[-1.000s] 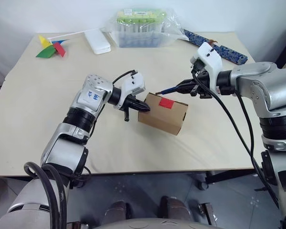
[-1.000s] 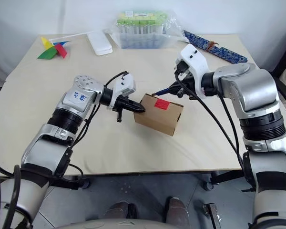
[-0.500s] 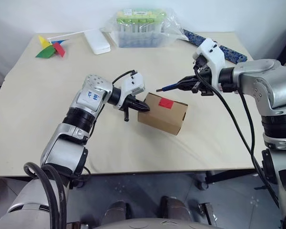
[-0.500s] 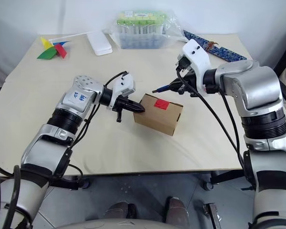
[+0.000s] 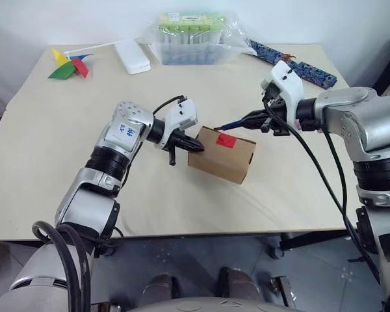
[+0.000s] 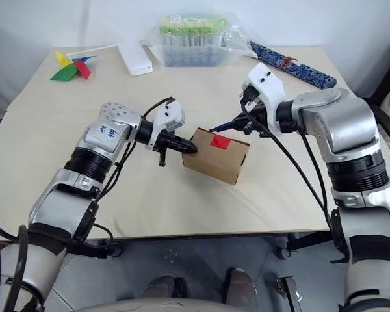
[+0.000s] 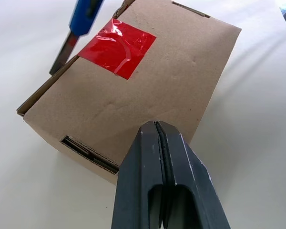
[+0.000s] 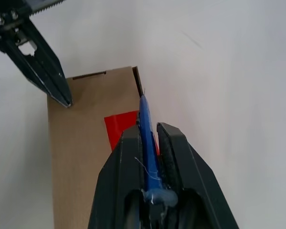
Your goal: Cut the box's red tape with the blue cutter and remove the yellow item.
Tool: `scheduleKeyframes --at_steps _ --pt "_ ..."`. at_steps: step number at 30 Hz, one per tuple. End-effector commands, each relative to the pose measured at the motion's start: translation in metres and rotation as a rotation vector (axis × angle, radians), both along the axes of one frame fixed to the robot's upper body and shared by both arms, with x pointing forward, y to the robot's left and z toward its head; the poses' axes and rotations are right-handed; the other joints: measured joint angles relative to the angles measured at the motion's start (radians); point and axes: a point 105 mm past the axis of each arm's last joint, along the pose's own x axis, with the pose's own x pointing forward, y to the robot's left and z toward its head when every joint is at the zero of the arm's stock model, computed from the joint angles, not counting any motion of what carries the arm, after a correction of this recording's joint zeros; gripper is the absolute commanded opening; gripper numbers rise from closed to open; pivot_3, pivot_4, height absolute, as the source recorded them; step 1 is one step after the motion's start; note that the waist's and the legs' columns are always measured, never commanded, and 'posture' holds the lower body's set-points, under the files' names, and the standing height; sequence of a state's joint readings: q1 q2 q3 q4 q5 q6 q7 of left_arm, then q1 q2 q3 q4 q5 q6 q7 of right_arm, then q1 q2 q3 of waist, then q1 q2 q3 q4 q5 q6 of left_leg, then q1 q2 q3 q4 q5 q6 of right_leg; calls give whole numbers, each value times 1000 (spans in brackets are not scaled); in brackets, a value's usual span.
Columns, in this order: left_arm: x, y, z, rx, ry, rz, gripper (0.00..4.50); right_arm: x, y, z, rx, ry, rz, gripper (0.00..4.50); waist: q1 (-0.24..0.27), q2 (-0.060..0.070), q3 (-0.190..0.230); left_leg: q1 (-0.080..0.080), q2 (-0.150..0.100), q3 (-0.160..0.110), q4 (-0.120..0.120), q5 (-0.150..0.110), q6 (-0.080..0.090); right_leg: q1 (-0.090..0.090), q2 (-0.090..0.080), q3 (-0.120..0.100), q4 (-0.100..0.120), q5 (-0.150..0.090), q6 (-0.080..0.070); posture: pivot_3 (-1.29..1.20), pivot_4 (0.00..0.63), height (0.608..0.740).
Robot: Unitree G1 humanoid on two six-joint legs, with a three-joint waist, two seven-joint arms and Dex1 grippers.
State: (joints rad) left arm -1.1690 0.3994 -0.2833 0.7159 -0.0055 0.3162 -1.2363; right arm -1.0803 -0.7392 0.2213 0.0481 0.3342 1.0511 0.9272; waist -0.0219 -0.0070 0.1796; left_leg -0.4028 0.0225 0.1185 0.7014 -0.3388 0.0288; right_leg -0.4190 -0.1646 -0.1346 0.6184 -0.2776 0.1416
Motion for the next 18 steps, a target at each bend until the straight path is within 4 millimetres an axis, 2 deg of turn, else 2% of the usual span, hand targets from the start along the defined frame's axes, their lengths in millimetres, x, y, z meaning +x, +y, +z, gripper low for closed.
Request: scheduleKeyframes --at_steps 1,8,14,18 --pt "0 2 -5 28 3 6 0 -3 -3 6 -16 -23 15 167 0 0 0 0 0 0 0 0 0 0 0 0 0 0 0 0 150 740" --pt "0 1 -5 23 3 5 0 -1 0 13 -15 -51 27 167 0 0 0 0 0 0 0 0 0 0 0 0 0 0 0 0 150 740" --pt "1 1 -5 26 1 7 0 -2 3 33 23 -89 30 167 0 0 0 0 0 0 0 0 0 0 0 0 0 0 0 0 150 740" --pt "1 1 -4 26 1 8 0 -7 9 33 31 -77 63 167 0 0 0 0 0 0 0 0 0 0 0 0 0 0 0 0 150 740"
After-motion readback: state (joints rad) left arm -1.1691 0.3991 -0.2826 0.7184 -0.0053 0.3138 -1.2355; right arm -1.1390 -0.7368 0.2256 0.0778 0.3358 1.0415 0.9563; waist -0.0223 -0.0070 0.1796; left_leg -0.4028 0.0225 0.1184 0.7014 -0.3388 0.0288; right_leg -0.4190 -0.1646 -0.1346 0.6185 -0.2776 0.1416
